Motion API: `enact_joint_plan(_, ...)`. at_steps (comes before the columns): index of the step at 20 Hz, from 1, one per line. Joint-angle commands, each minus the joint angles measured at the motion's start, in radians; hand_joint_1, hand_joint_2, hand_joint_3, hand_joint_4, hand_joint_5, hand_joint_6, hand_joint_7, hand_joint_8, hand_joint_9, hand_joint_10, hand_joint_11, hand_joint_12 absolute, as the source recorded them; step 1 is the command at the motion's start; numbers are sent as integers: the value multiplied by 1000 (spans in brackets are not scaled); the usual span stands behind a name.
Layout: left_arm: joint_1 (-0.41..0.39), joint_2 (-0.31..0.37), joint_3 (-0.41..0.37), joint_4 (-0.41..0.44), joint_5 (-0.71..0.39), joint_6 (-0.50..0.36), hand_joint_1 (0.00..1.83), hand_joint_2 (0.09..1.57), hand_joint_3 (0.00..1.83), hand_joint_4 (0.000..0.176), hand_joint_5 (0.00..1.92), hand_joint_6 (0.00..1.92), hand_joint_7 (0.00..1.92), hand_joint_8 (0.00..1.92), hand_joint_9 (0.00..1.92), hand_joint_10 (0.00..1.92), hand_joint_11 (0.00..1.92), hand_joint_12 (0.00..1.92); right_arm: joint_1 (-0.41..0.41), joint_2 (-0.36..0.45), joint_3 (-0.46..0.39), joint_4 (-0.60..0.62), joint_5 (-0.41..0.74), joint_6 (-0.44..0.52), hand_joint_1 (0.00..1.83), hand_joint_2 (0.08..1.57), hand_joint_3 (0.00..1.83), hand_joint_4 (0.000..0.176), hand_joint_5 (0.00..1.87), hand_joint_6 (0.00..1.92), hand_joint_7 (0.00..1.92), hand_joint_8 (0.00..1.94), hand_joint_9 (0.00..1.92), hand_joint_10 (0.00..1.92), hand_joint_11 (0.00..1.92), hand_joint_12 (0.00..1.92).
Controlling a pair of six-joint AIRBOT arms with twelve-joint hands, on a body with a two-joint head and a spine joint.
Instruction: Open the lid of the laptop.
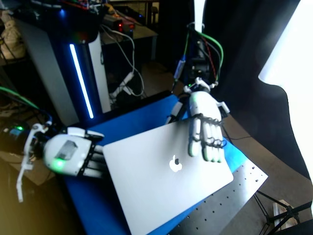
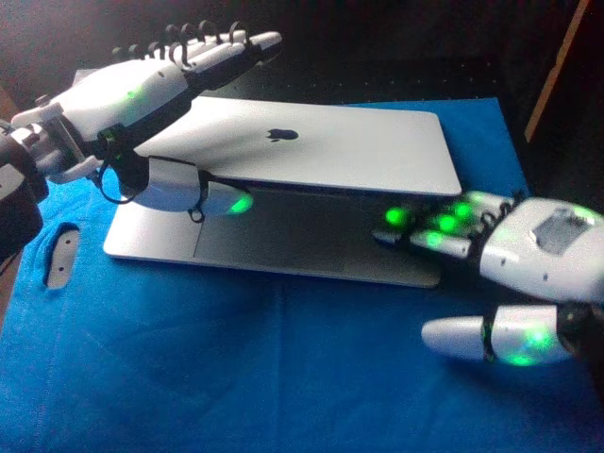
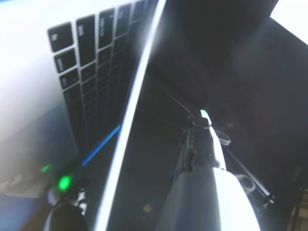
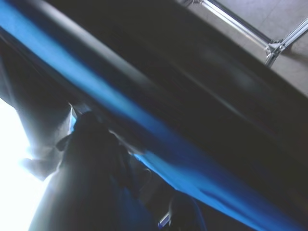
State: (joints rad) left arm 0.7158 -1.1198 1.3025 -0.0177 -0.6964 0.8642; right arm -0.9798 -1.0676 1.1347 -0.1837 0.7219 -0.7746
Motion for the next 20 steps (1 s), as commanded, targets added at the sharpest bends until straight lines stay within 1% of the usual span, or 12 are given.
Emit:
enact_joint_plan(1,-10,-1,6,-21,-130,-9,905,925,0,176,0,0,0,0,0,0,0,0,31,2,1,-7,122,6,0,1275,0,0,23,4,7,1,0,0,0,0)
enact_joint_plan(4,-10,-8,9,-21,-128,-9,876,927,0,176,0,0,0,0,0,0,0,0,72,-2,5,-47,122,18,0,1259,0,0,54,9,58,15,0,0,8,4)
enact_joint_plan(5,-11,-12,12,-21,-128,-9,859,924,0,176,0,0,0,0,0,0,0,0,75,-11,11,-49,122,19,0,1256,0,0,15,0,12,0,0,0,0,0)
enact_joint_plan(7,-13,-16,14,-21,-128,-9,829,943,5,176,0,0,0,0,0,0,0,0,78,-39,31,-48,121,25,0,1244,0,0,20,2,1,0,0,0,40,17)
enact_joint_plan(9,-20,-17,14,-20,-131,-9,810,956,8,176,0,0,0,0,0,0,0,0,78,-74,64,-49,119,58,0,1238,0,0,6,1,0,0,0,0,52,23)
enact_joint_plan(10,-22,-18,15,-21,-135,-9,813,961,8,176,0,0,0,0,0,0,0,0,78,-90,82,-49,103,75,0,1222,0,0,8,2,0,0,0,0,54,24)
enact_joint_plan(12,-24,-25,19,-27,-142,-9,826,960,5,176,0,0,0,0,0,0,0,0,80,-108,98,-49,58,76,0,1226,0,0,11,2,0,0,0,0,39,18)
enact_joint_plan(14,-29,-30,22,-28,-142,-10,818,980,10,176,0,0,0,0,0,0,0,0,80,-116,104,-51,37,76,0,1217,0,0,20,4,0,0,0,0,16,8)
enact_joint_plan(16,-33,-30,24,-28,-141,-10,791,989,5,176,0,0,0,0,0,0,0,0,80,-120,106,-64,15,76,0,1278,18,0,10,1,0,0,0,0,19,10)
enact_joint_plan(17,-36,-30,28,-28,-137,-10,802,987,3,176,0,0,0,0,0,0,0,0,80,-121,106,-71,10,76,0,1279,15,0,10,1,0,0,0,0,38,18)
enact_joint_plan(18,-42,-31,32,-27,-133,-10,797,991,3,176,0,0,0,0,0,0,0,0,79,-121,105,-75,7,76,0,1247,0,0,2,0,0,0,0,0,55,25)
enact_joint_plan(20,-71,-34,50,-27,-114,-9,765,994,3,176,0,0,0,0,0,0,0,0,79,-121,105,-86,4,83,0,1232,0,0,15,6,0,0,0,0,92,43)
